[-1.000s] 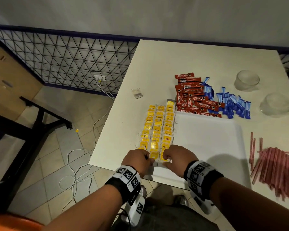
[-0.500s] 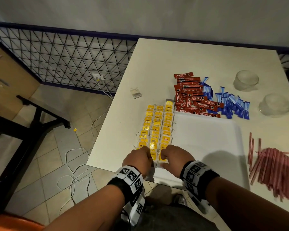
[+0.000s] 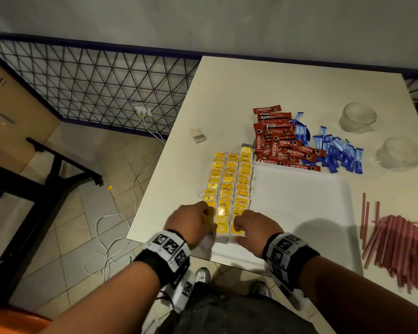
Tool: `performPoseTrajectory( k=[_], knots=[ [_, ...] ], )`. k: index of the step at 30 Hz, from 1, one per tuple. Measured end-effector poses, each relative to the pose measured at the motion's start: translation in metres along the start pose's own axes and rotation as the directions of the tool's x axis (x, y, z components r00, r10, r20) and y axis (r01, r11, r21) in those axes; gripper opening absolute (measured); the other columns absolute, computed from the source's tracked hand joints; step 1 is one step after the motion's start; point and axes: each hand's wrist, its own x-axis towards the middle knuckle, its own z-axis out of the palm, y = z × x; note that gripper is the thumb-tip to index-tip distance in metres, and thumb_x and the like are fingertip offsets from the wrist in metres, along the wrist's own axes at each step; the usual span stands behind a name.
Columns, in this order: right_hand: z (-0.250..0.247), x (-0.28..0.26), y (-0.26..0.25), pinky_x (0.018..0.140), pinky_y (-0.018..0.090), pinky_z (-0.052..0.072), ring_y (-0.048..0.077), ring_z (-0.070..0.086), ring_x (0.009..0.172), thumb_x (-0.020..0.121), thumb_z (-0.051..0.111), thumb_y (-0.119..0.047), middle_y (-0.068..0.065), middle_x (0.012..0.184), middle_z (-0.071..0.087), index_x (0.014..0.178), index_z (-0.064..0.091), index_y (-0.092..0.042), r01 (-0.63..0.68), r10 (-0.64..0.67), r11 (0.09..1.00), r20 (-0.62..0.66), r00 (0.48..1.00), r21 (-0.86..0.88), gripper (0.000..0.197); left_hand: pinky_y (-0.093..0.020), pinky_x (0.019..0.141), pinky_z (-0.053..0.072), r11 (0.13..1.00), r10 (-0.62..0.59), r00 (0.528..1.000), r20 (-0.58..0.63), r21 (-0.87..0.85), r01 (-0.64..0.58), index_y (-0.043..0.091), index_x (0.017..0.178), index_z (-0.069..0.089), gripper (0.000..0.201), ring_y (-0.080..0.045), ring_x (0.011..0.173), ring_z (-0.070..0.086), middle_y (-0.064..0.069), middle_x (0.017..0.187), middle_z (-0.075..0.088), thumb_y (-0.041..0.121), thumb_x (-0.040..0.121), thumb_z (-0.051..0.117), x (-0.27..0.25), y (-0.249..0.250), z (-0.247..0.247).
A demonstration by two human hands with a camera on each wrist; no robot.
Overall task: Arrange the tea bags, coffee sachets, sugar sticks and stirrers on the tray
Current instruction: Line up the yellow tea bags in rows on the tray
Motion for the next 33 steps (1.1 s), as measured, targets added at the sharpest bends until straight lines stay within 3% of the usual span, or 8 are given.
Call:
performPoseTrajectory(
  k=[3,8,11,18,23,27,29,33],
  knots=[
    [0.0,0.0,0.001,0.083,0.032,0.044,0.021,0.053,0.102,0.09,0.056,-0.035,-0.002,0.113,0.05,0.108,0.054,-0.025,0.008,-0.008,1.0,0.002,1.0,-0.008,0.021,-0.028,0.074,0.048,0.988,0.065,0.998,-0.017,0.143,-0.062,0.03,0.11,0.061,0.025,-0.02,0.091,0.062,0.005,0.099,0.066,0.038,0.086,0.062,-0.001,-0.024,-0.012],
    [0.0,0.0,0.0,0.085,0.031,0.044,0.022,0.053,0.102,0.09,0.057,-0.036,-0.002,0.115,0.05,0.109,0.054,-0.025,0.014,-0.014,1.0,0.005,1.0,-0.012,0.023,-0.028,0.077,0.043,0.899,0.204,0.973,0.11,0.373,-0.231,0.038,0.126,0.052,0.039,-0.022,0.105,0.059,0.007,0.116,0.055,0.047,0.088,0.058,-0.004,-0.026,-0.002],
    [0.0,0.0,0.0,0.084,0.031,0.044,0.022,0.053,0.102,0.09,0.057,-0.036,-0.002,0.114,0.05,0.109,0.054,-0.024,0.011,-0.011,1.0,0.004,1.0,-0.023,0.022,-0.028,0.069,0.04,0.842,0.242,0.964,0.114,0.468,-0.267,0.037,0.128,0.05,0.037,-0.027,0.101,0.06,0.002,0.117,0.052,0.037,0.091,0.053,-0.003,-0.023,0.003],
    [0.001,0.001,-0.001,0.084,0.031,0.044,0.021,0.053,0.103,0.09,0.056,-0.035,-0.002,0.116,0.05,0.11,0.054,-0.025,0.003,-0.004,0.999,-0.006,1.0,-0.042,0.022,-0.028,0.065,0.033,0.804,0.336,0.938,0.087,0.492,-0.333,0.035,0.124,0.055,0.035,-0.03,0.096,0.061,0.0,0.115,0.052,0.027,0.09,0.053,0.001,-0.024,0.005],
    [0.003,-0.003,0.0,0.081,0.03,0.042,0.02,0.053,0.104,0.09,0.055,-0.046,-0.004,0.115,0.049,0.112,0.054,-0.027,0.003,-0.004,0.999,-0.031,0.999,-0.048,0.029,-0.027,0.043,0.044,0.737,0.52,0.839,0.162,0.411,-0.536,0.029,0.095,0.07,0.026,-0.023,0.06,0.063,0.0,0.086,0.061,0.038,0.075,0.056,-0.011,-0.008,0.01],
    [0.003,-0.005,-0.001,0.08,0.03,0.041,0.02,0.053,0.106,0.09,0.056,-0.044,-0.005,0.118,0.048,0.114,0.053,-0.029,0.006,-0.009,0.998,-0.039,0.999,-0.057,0.028,-0.019,0.04,0.03,0.672,0.544,0.808,0.227,0.459,-0.581,0.034,0.087,0.07,0.021,-0.02,0.05,0.058,0.005,0.076,0.056,0.035,0.066,0.074,-0.008,-0.008,0.034],
    [0.003,-0.006,-0.001,0.082,0.031,0.042,0.02,0.053,0.106,0.09,0.055,-0.045,-0.004,0.119,0.047,0.114,0.053,-0.029,0.006,-0.008,0.998,-0.045,0.999,-0.057,0.029,-0.021,0.043,0.029,0.683,0.535,0.823,0.191,0.476,-0.555,0.035,0.089,0.069,0.022,-0.021,0.056,0.06,0.005,0.081,0.056,0.032,0.069,0.077,-0.006,-0.007,0.036],
    [0.005,-0.008,-0.001,0.082,0.032,0.043,0.021,0.053,0.107,0.09,0.054,-0.05,-0.004,0.118,0.047,0.113,0.054,-0.029,0.005,-0.007,0.999,-0.05,0.999,-0.05,0.031,-0.029,0.061,0.035,0.703,0.467,0.867,0.176,0.521,-0.485,0.036,0.119,0.059,0.026,-0.027,0.093,0.06,0.002,0.113,0.053,0.033,0.095,0.05,-0.006,-0.002,0.032]
  ],
)
